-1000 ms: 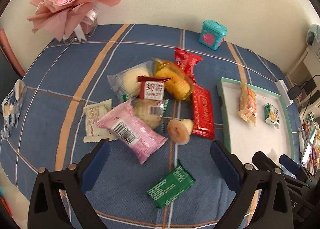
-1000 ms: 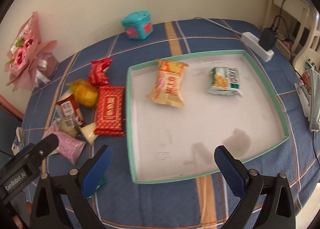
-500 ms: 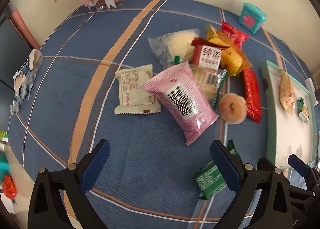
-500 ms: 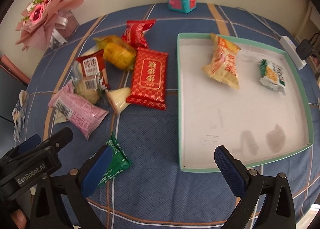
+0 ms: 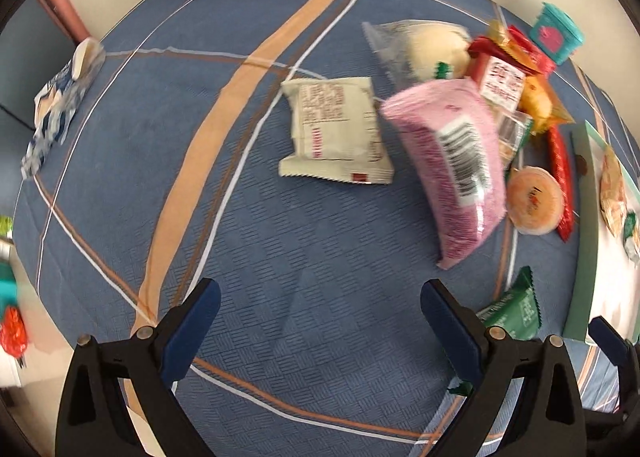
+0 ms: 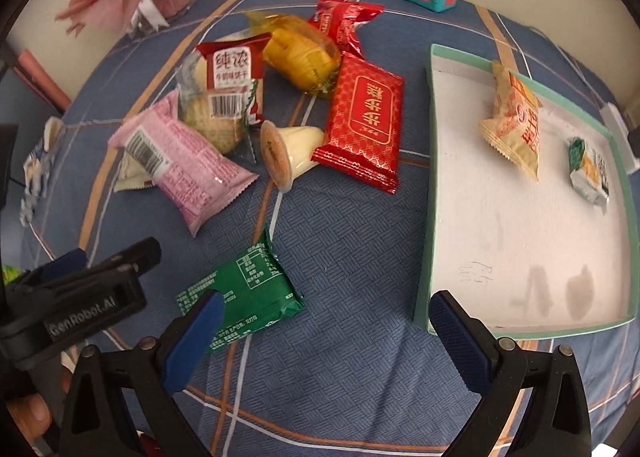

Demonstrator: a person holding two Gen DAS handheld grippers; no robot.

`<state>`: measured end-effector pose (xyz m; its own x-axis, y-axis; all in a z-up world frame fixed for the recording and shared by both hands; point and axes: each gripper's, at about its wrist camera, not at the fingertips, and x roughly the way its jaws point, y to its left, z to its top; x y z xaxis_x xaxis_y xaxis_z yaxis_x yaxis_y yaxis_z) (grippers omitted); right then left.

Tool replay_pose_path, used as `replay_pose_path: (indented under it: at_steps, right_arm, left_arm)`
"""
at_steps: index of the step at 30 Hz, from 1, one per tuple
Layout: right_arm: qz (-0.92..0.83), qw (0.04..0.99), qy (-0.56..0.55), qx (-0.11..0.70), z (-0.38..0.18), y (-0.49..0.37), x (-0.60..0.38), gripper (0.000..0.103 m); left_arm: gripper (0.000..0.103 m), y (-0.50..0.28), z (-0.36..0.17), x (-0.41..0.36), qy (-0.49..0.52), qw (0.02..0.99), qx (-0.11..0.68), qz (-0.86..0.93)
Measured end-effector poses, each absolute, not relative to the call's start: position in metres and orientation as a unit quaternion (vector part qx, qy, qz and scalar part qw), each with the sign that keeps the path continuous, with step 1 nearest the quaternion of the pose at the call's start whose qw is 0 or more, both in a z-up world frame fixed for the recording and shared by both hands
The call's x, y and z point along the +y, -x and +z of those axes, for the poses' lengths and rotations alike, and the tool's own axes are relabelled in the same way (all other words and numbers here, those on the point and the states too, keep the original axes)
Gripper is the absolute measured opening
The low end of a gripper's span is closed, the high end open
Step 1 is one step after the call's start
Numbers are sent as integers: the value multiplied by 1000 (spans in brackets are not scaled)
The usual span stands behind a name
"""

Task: Organize snacks
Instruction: 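Grasp the pink bread bag with left gripper while right grasps green rectangular pack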

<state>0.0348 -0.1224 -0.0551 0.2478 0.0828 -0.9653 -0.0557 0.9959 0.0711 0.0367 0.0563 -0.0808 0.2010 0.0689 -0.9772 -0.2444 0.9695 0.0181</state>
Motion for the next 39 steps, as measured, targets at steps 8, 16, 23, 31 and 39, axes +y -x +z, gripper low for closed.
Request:
replay_pose_path:
  at_steps: [8,16,23,31,39]
  right_arm:
    - [88,786,6,612,-54,-32,-94,103]
    - [113,772,29,625,-73,-29,-63,103]
    - [95,775,23,624,-83,-34,-56,103]
    - [65,777,-20,626,-83,-39,-76,98]
    - [64,776,-53,625,-77,-43,-90,75]
  left_arm:
    - [100,-35,-85,77,102,769,619,126]
    - [100,-34,-82,84,108,770,615,131]
    - [100,-39,-73,83,126,772,610,126]
    - [100,-43,-56,73,146,790,586,101]
    - [100,-58,-39,48,184,808,557,55]
